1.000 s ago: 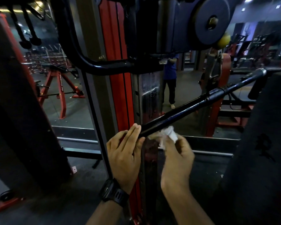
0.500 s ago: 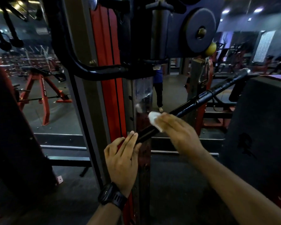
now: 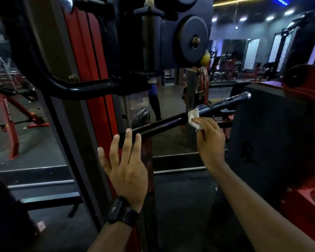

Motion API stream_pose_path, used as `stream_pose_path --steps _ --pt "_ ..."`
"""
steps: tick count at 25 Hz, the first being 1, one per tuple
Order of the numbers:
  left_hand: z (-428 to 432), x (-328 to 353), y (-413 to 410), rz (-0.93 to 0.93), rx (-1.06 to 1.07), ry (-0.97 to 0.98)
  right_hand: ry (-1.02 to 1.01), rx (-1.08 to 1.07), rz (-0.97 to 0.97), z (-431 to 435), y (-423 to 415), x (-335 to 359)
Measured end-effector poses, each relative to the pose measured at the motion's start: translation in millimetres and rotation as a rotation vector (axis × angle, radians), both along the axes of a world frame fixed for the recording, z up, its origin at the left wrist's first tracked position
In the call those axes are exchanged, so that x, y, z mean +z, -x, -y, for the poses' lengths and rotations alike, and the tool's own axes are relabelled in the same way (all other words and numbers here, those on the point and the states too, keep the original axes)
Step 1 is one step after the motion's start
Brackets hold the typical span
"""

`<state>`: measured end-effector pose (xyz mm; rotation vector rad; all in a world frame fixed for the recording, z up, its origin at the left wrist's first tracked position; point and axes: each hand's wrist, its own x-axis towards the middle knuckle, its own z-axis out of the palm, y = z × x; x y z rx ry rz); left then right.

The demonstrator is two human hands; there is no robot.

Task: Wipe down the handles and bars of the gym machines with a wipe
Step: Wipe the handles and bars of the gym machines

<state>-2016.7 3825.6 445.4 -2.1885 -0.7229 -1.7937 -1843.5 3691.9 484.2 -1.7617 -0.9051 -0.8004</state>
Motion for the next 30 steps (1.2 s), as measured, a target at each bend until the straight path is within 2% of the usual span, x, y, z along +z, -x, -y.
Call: stream_pose_path --steps 6,11,15,19,23,26,27,30 --pt "60.6 21.8 -63.9 -0.163 -0.242 -0.081 -0.133 0.026 -0.080 29.6 -38.1 5.1" --pt "91.7 40.2 -143.5 -0.177 -0.169 -0.116 -0.184 0.066 -0.034 59.4 -106.1 -0.3" --pt "102.6 42.9 -189.1 -0.207 -0.050 -0.090 -0.092 0.199 -0.039 54.9 -132.9 3.5" --pt "91.9 40.0 -201.9 -0.225 0.095 -0.101 0.064 0.289 0.205 39.4 -133.7 7.6" --pt "75.9 33.2 -210.0 -0.190 0.137 -0.134 0.120 0.274 0.146 22.7 -136.9 14.6" --pt "63.5 27.8 -211.6 -0.164 0.136 -0.181 0.217 0.263 0.353 21.9 -151.1 12.2" --pt "60.0 27.8 -211.3 -0.155 0.138 -0.196 0.245 0.229 0.334 22.5 -164.5 12.1" --pt "53.8 26.6 -214.1 -0.139 0.165 -0.223 0.179 0.147 0.034 19.4 -181.7 16.3"
